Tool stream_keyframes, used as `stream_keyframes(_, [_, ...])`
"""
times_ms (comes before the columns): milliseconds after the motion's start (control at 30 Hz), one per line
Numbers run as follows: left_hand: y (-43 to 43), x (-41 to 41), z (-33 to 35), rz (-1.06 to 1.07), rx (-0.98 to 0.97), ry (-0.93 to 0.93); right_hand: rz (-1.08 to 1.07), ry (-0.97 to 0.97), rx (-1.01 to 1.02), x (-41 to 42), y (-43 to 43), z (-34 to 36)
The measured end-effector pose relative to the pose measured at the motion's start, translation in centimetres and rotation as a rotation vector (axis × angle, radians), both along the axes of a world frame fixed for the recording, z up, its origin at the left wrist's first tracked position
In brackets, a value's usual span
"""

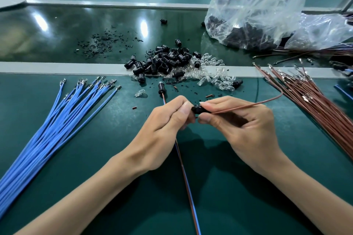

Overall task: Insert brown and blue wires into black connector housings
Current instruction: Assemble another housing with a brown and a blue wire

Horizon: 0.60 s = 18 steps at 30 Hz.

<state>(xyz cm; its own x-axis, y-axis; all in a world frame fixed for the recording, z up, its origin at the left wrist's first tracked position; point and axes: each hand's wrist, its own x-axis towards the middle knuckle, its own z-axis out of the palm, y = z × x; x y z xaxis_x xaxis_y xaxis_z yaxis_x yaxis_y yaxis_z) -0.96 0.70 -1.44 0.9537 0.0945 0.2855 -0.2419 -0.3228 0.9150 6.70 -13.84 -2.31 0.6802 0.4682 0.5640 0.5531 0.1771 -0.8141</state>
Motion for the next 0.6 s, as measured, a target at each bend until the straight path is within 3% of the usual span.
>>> stream_keyframes(300, [0.17, 0.05, -0.42, -0.017, 0.056, 0.001, -0.002, -0.073, -0.045, -0.03, -0.15, -0.06])
stream_keyframes(600, [-0.01, 0.12, -0.37, 0.063, 0.241, 0.0, -0.047, -0.257, -0.118, -0.02, -0.27, -0.08])
